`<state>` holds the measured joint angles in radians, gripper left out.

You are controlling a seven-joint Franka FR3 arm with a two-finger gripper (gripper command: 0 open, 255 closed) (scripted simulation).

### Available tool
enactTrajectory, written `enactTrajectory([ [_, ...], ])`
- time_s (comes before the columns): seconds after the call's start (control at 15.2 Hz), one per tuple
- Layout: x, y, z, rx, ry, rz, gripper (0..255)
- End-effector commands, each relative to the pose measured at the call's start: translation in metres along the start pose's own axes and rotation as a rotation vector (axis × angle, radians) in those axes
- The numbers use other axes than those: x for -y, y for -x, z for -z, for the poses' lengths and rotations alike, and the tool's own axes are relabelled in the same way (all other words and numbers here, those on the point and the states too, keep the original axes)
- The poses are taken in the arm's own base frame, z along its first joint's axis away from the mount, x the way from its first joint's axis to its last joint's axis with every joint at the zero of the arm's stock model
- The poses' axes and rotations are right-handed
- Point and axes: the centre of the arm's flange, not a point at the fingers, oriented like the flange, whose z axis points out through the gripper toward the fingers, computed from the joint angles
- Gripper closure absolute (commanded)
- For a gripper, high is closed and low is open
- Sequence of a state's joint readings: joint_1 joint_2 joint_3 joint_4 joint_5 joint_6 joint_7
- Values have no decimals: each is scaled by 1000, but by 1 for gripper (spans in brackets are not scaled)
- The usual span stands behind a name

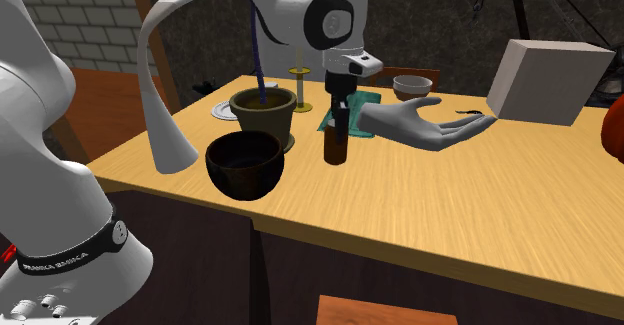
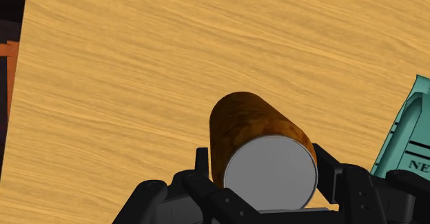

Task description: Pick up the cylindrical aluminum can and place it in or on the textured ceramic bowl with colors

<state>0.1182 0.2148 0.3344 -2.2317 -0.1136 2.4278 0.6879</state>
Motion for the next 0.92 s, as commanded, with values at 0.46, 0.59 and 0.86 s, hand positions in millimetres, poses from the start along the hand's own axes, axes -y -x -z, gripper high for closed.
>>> enactTrajectory([
  [0.46,0,0,48,0,0,0,255],
  [0.59,0,0,58,0,0,0,255],
  [0.86,0,0,80,0,0,0,255],
])
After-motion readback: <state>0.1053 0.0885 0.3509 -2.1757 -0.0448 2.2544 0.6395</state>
